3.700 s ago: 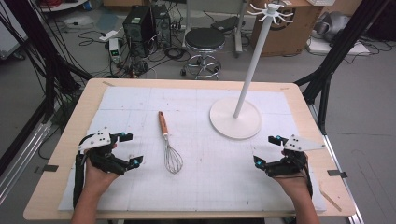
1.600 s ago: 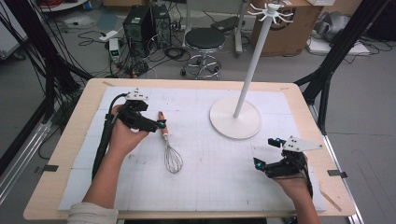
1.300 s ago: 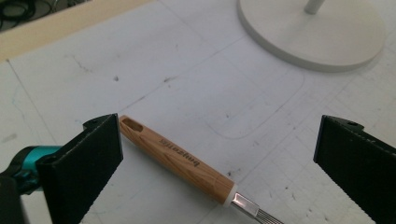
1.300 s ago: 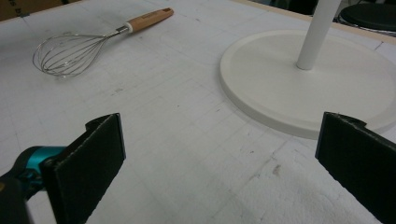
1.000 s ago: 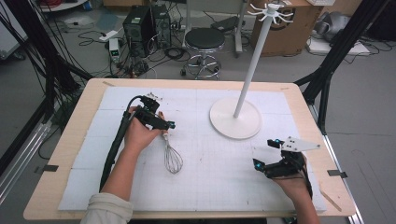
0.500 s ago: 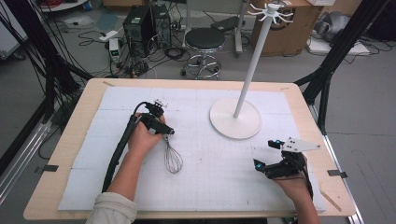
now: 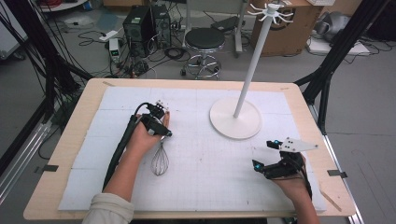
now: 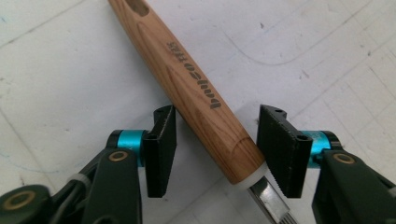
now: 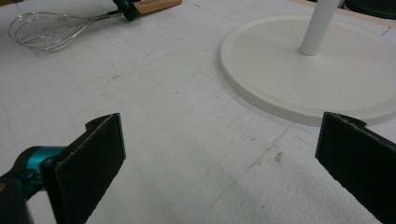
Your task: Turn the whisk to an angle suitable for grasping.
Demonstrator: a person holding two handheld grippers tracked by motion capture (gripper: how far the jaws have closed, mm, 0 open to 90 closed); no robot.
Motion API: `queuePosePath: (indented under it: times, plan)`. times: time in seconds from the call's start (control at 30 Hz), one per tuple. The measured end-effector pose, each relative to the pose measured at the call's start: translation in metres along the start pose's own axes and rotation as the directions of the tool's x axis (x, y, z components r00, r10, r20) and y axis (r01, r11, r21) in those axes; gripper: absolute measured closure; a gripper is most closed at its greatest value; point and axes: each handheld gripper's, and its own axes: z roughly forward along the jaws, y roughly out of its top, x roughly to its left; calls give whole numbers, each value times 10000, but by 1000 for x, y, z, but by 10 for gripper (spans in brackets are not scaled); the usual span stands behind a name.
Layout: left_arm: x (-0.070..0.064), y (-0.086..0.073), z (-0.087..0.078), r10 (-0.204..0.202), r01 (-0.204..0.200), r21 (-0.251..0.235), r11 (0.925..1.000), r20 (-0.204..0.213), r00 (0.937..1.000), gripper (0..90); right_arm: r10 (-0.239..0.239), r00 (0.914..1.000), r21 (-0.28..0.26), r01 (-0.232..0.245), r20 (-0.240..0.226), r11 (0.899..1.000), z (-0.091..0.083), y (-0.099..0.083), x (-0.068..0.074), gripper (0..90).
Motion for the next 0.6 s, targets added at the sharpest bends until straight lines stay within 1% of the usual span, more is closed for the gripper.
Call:
queuePosePath:
  times: [0.07, 0.13, 0.2, 0.27, 0.33, 0.37, 0.4, 0.47, 0.53, 0.57, 0.6]
  plan:
    - [0, 0, 0, -20, 19, 27, 10000, 42, 10000, 518, -47, 10000, 9, 47, -14, 10000, 1, 0, 0, 4]
    - [0, 0, -1, 55, -56, 85, 9999, 57, 10000, 539, -47, 10000, 38, 47, -36, 10000, 1, 0, 1, 4]
    - [-2, -1, -2, 242, -245, 225, 9994, 171, 9996, 574, -73, 9999, 25, 74, -75, 10000, 1, 0, 1, 3]
    - [-3, -1, -2, 235, -240, 239, 9994, 215, 9995, 614, -76, 9999, 21, 76, -95, 10000, 1, 0, 1, 4]
    - [-4, -2, -3, 412, -422, 334, 9986, 323, 9986, 643, -77, 9999, 17, 77, -75, 10000, 1, 0, 1, 4]
    - [-4, -2, -3, 412, -422, 334, 9986, 323, 9986, 653, -75, 9999, 15, 75, -91, 10000, 1, 0, 1, 4]
    - [-4, -1, -4, 499, -514, 438, 9977, 353, 9981, 664, -80, 9999, 19, 81, -80, 10000, 1, 0, 1, 4]
    - [-5, -2, -4, 493, -510, 443, 9977, 388, 9980, 680, -83, 9999, 40, 84, -84, 10000, 1, 0, 1, 4]
    - [-6, -2, -5, 716, -742, 570, 9956, 459, 9964, 691, -77, 9999, 22, 77, -82, 10000, 1, 0, 2, 4]
    - [-6, -2, -5, 716, -742, 570, 9956, 459, 9964, 694, -77, 9999, 22, 77, -82, 10000, 1, 0, 2, 4]
    - [-7, -3, -5, 821, -851, 612, 9945, 499, 9954, 695, -72, 9999, 1, 72, -102, 10000, 1, 1, 2, 4]
